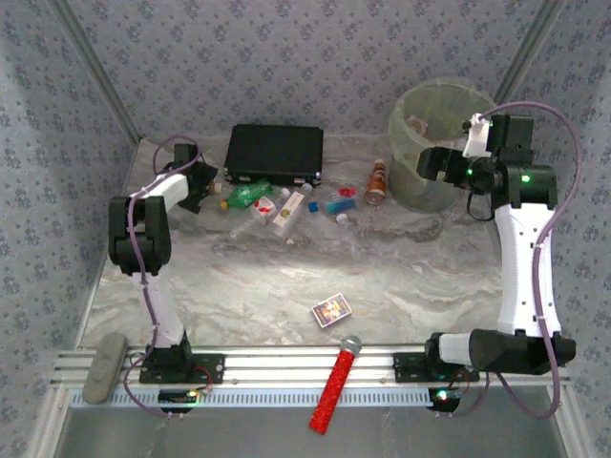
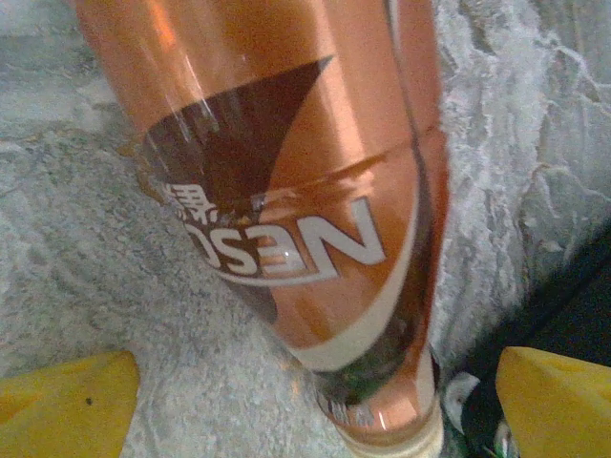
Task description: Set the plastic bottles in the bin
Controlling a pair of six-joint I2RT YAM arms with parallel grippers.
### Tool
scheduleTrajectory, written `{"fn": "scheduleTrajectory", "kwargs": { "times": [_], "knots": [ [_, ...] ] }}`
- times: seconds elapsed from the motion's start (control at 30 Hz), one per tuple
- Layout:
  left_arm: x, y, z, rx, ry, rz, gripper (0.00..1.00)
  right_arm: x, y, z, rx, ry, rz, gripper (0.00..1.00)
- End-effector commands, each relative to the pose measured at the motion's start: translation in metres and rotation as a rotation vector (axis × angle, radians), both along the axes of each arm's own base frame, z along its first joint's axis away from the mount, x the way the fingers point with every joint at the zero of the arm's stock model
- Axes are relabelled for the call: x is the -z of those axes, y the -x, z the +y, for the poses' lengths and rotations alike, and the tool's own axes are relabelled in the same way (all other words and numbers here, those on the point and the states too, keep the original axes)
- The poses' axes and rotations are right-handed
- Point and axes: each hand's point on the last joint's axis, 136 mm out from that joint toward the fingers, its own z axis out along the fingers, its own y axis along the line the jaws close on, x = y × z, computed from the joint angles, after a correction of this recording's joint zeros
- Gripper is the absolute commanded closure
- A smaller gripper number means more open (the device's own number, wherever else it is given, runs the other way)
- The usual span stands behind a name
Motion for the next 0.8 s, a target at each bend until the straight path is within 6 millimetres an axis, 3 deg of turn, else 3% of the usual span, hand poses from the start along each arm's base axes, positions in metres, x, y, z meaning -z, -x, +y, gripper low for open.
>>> {"fn": "scheduleTrajectory", "kwargs": {
  "times": [0.0,0.17,0.43,0.63,0.77],
  "knots": [
    [0.002,-0.009,-0.001,-0.011,-0.016,0.005,0.07,-0.006,0.004,0.001,-0.008,-0.029,-0.032,0.02],
    [0.016,-0.009,-0.006,0.053,-0.071,0.071,0.14,-0.001,0.005,-0.003,-0.003,-0.069,-0.032,0.02],
    [0.016,-0.001,-0.005,0.056,-0.084,0.089,0.32,-0.004,0.002,-0.007,-0.002,-0.107,-0.057,0.02],
    [0.000,0.002,-0.004,0.064,-0.098,0.063,0.44,-0.009,0.004,-0.011,0.003,-0.106,-0.073,0.02],
    [-0.023,0.001,-0.003,0.099,-0.118,-0.008,0.55,-0.023,0.006,0.007,-0.088,-0.162,-0.113,0.04]
  ]
}}
